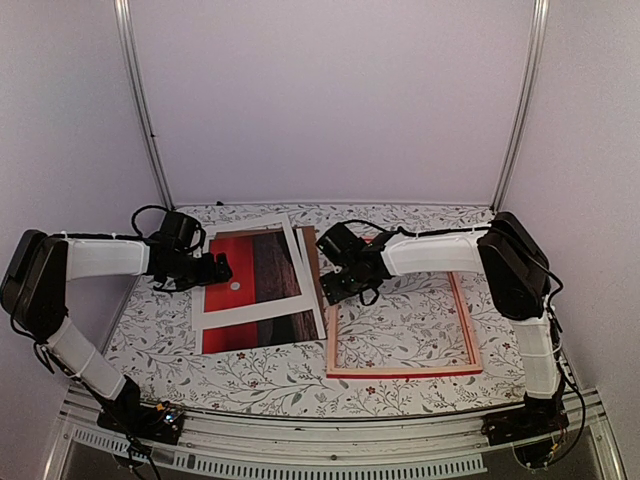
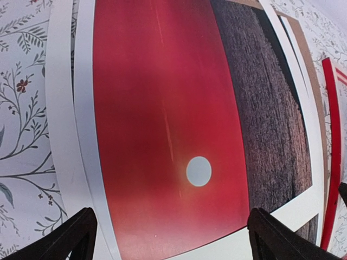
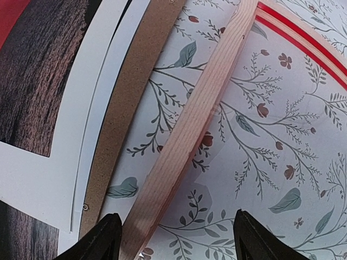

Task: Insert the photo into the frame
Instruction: Move the frame body to the center of the board, then pick up the mat board from the photo.

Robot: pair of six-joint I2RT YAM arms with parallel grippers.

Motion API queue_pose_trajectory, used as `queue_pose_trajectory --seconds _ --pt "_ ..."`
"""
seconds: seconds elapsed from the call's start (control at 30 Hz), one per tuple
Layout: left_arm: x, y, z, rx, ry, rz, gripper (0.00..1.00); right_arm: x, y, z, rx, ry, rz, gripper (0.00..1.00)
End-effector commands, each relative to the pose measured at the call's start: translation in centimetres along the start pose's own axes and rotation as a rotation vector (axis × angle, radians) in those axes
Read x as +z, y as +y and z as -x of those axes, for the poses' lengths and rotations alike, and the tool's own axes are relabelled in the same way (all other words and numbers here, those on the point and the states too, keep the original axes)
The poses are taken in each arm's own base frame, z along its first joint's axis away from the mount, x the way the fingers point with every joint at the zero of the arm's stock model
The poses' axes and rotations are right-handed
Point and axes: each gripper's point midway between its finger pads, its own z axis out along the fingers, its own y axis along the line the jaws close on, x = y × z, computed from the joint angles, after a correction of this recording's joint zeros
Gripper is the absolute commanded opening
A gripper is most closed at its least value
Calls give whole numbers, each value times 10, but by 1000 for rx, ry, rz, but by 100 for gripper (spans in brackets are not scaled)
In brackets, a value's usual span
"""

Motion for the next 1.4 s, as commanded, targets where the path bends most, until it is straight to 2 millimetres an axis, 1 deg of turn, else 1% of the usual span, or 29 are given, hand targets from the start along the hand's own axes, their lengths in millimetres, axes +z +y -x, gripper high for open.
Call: queue_pose_trajectory --seconds 0.0,0.1,0.17,0.23,0.3,0.4,0.47,0.53,0.63,0.77,0.87,0.9,1.0,1.03,1.07,1.23,1.37 --pt "-2 7 1 -4 -14 20 100 9 -29 -28 -13 86 -77 73" --pt "-2 6 2 -5 -17 19 100 4 -24 -25 -1 79 -37 73" --pt "-2 7 2 -6 -13 22 100 3 -26 -26 4 82 -48 73" --pt "-2 13 3 -5 -26 55 100 3 -35 -32 9 103 -83 72" --pt "-3 16 4 -9 -29 64 100 4 -47 -38 24 122 -110 72" --pt "-3 20 4 -21 -30 69 100 -1 -68 -43 50 129 -146 72" --pt "-3 24 3 -32 -25 70 100 -7 -77 -39 63 113 -154 72" --pt "-4 28 2 -48 -25 68 100 -13 -76 -30 60 80 -138 73" --pt "-5 36 2 -77 -34 67 100 -23 -57 -8 47 10 -39 77" --pt "-4 51 1 -121 -45 86 100 -40 -16 26 7 -99 104 82" --pt "-3 64 1 -165 -51 90 100 -42 14 41 -8 -124 218 82" --pt "-2 67 1 -175 -50 84 100 -38 22 42 -12 -120 247 82" --pt "1 73 1 -205 -41 68 99 -34 45 49 -8 -124 331 82" --pt "1 74 1 -213 -42 60 98 -28 49 49 -2 -122 339 81" --pt "2 75 2 -219 -44 54 97 -28 59 48 -2 -115 383 81" --pt "8 82 2 -251 -40 32 92 -20 79 57 32 -121 469 76" --pt "17 83 2 -271 -32 -2 87 -7 94 53 46 -95 523 73"
